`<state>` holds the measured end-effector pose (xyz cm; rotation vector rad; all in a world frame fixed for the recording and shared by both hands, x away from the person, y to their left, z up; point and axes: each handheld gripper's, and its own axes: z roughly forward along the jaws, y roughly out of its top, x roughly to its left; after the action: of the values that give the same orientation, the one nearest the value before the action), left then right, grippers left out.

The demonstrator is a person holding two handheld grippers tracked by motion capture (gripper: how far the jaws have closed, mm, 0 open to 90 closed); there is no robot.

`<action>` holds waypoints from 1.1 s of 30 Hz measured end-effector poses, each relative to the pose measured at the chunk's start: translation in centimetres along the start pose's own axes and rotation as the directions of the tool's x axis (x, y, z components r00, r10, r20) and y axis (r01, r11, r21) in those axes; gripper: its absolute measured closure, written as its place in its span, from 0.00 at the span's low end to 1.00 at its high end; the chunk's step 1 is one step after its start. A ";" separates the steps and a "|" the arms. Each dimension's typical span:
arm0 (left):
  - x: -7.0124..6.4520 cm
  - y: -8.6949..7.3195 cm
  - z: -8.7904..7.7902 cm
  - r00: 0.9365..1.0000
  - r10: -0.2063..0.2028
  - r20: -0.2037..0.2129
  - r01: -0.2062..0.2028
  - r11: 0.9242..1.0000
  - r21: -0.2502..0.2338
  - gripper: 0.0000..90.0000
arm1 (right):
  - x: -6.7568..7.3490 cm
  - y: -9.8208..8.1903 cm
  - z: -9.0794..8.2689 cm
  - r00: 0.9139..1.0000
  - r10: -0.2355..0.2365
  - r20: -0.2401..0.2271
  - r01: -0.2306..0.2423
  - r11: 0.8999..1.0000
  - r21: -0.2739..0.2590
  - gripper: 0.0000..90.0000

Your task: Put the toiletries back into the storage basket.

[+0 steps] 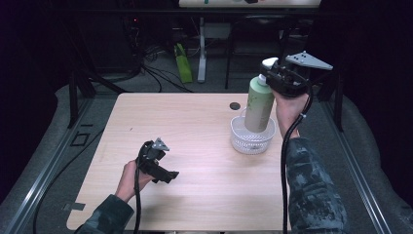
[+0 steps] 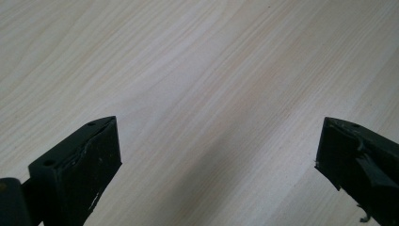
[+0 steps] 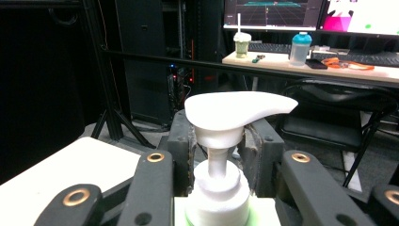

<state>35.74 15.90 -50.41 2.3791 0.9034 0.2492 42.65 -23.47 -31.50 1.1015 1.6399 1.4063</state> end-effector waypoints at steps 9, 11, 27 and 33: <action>0.1 0.0 0.0 1.000 -0.003 -0.001 0.003 1.000 0.000 0.00 | -0.2 -1.3 0.2 1.000 0.009 -0.001 -0.009 1.000 0.024 0.75; 0.0 0.0 0.0 1.000 -0.001 -0.003 0.001 1.000 -0.001 0.00 | -0.3 -1.7 0.3 1.000 0.014 -0.001 -0.014 1.000 0.026 0.75; 0.0 0.0 0.0 1.000 -0.001 -0.002 0.001 1.000 -0.001 0.00 | -0.7 -4.4 0.7 0.999 0.038 -0.002 -0.038 0.997 0.067 0.75; 0.0 0.0 0.0 1.000 -0.002 -0.002 0.002 1.000 -0.002 0.00 | -0.9 -5.4 0.7 0.999 0.048 0.000 -0.048 0.996 0.080 0.75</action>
<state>35.75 15.91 -50.39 2.3769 0.9058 0.2515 42.79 -24.29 -36.93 1.1926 1.6945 1.3830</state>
